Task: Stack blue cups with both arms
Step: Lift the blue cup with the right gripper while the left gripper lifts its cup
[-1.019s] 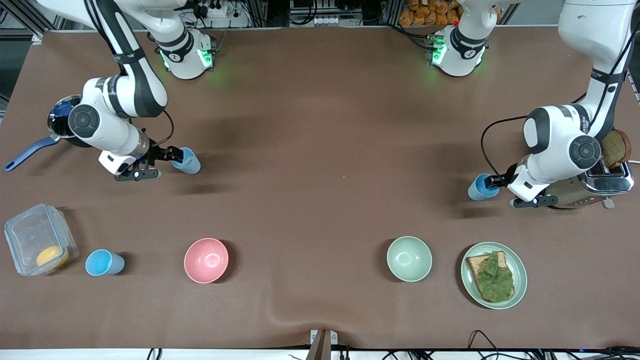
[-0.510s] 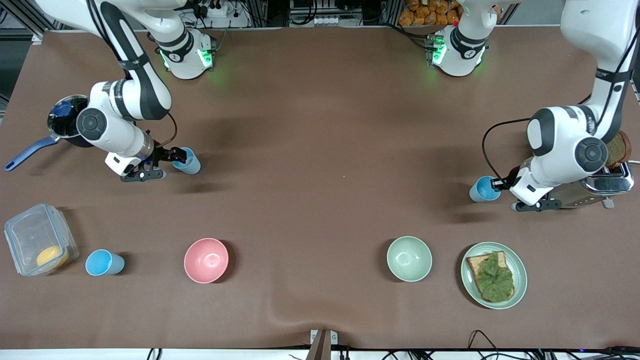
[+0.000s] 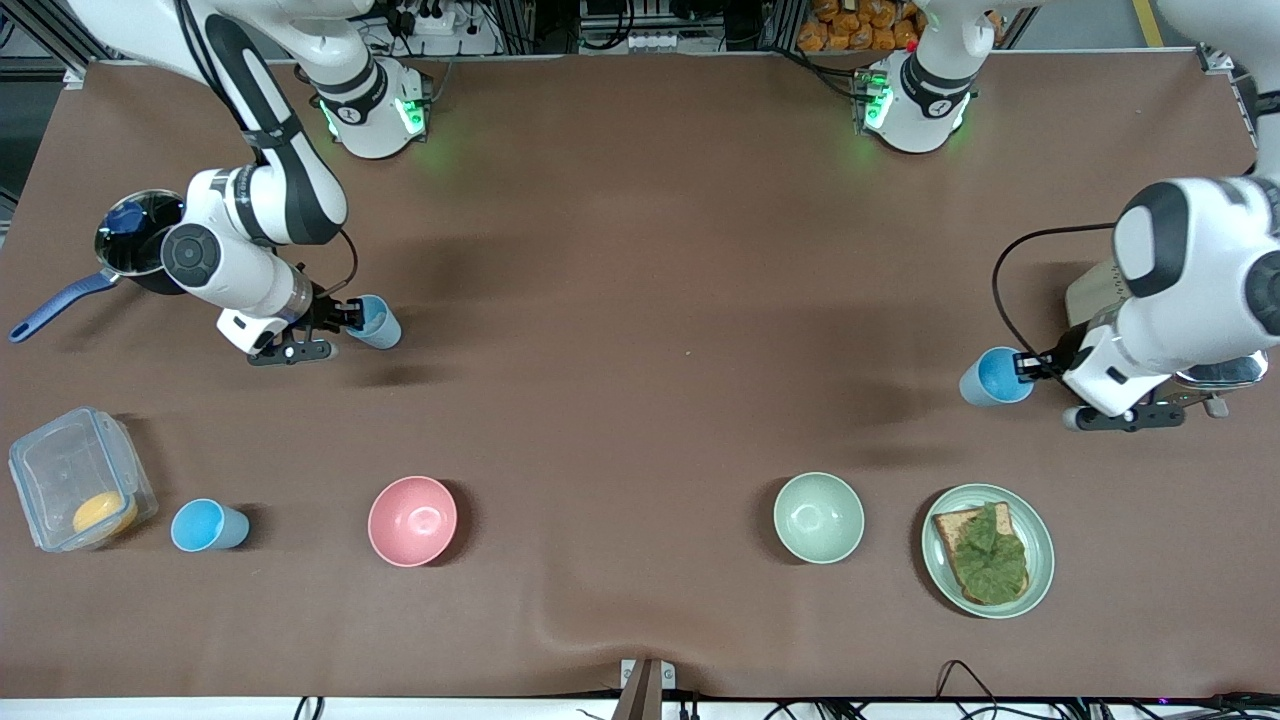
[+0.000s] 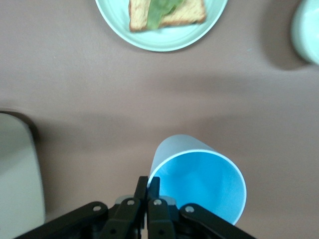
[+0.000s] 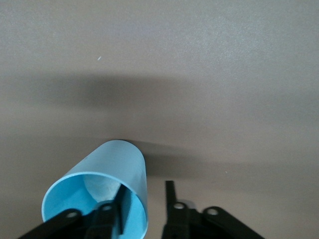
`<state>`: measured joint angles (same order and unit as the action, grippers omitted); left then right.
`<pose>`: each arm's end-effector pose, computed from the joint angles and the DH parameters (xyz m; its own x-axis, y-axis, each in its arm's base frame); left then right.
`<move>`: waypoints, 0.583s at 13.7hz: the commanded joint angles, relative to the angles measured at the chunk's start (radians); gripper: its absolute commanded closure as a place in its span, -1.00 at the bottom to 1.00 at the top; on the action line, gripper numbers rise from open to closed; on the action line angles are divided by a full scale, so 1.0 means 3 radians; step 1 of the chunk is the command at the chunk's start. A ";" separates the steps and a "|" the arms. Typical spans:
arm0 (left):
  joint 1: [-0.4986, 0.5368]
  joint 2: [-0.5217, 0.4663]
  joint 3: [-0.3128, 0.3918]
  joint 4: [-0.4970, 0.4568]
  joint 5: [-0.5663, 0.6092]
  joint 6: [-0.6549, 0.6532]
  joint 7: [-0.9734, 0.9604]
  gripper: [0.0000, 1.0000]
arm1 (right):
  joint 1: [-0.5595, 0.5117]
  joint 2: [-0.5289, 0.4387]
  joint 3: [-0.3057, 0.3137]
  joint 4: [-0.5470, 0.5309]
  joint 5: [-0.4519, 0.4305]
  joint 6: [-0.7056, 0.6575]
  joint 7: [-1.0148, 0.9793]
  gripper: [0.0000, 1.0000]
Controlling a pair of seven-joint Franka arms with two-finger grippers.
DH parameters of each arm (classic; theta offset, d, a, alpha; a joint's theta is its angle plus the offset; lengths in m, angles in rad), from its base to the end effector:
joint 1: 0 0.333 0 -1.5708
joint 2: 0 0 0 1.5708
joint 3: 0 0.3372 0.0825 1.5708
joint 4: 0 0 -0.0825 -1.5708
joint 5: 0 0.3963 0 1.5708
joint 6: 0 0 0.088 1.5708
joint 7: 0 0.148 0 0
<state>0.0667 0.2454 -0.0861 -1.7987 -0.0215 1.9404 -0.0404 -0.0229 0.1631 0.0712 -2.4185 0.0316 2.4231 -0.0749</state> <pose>0.6244 -0.0119 0.3771 0.9941 0.0292 -0.1044 0.0331 -0.9988 0.0358 0.4795 0.0252 0.2006 0.9828 0.0995 -0.1553 0.0944 -0.9947 -0.0401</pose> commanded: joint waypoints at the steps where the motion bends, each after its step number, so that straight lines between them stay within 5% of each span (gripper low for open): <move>1: 0.0013 -0.0010 -0.0081 0.0335 -0.0056 -0.0377 -0.0069 1.00 | 0.0010 -0.0007 -0.0002 -0.0002 0.0043 0.0002 -0.0006 0.93; 8: 0.0018 -0.0113 -0.0336 0.0539 -0.0051 -0.0572 -0.0341 1.00 | 0.0607 -0.0073 0.0013 0.0442 0.0155 -0.0513 0.0572 1.00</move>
<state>0.0652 0.2269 -0.1719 -1.6601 -0.0217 1.8118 -0.1269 0.0931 0.1608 0.0782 -2.3446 0.0488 2.3464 0.0459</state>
